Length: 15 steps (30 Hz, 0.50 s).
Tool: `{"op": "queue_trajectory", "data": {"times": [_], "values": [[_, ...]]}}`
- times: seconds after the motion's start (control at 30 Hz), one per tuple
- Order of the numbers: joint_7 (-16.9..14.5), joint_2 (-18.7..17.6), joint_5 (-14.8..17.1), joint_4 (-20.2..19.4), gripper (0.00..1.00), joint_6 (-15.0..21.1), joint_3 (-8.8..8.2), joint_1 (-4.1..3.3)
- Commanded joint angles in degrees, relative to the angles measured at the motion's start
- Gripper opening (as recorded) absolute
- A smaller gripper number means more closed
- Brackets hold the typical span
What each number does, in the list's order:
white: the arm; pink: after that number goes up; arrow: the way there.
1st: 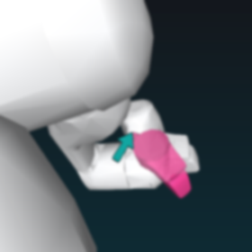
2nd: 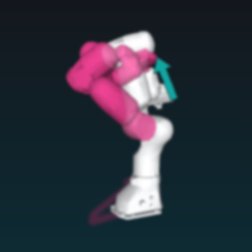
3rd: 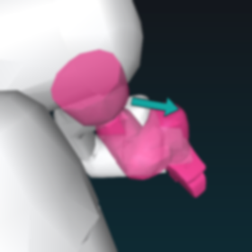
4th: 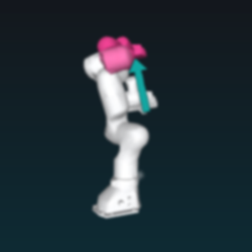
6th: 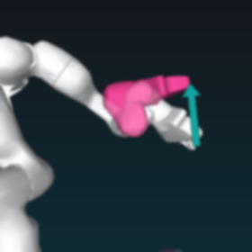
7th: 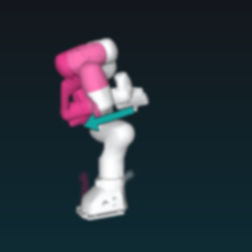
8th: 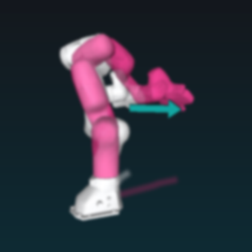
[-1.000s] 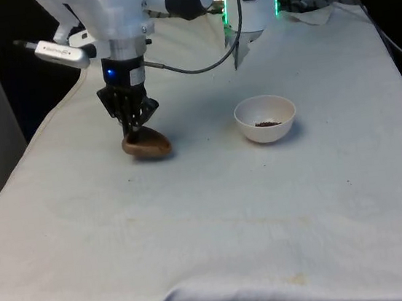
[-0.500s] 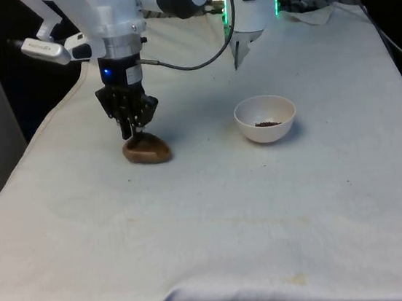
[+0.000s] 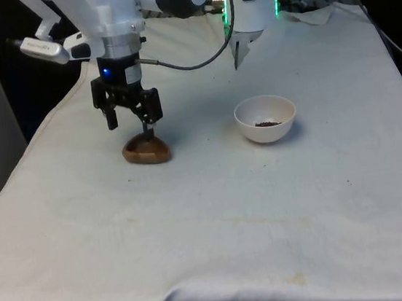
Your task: Pour the coffee beans from the cup into the bowl.
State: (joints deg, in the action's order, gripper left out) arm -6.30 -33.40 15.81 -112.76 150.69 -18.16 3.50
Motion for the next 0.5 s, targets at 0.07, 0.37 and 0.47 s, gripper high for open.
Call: {"op": "queue_trajectory", "data": {"times": [0.07, 0.37, 0.47], "values": [[-0.1, 2.0, -0.4, -0.3, 1.00, -1.7, -0.46, -0.23], [0.1, 5.2, -1.1, -0.3, 1.00, -4.6, -1.38, -0.69], [-0.2, 5.4, -0.6, -0.1, 1.00, -4.9, -1.15, -0.46]]}}
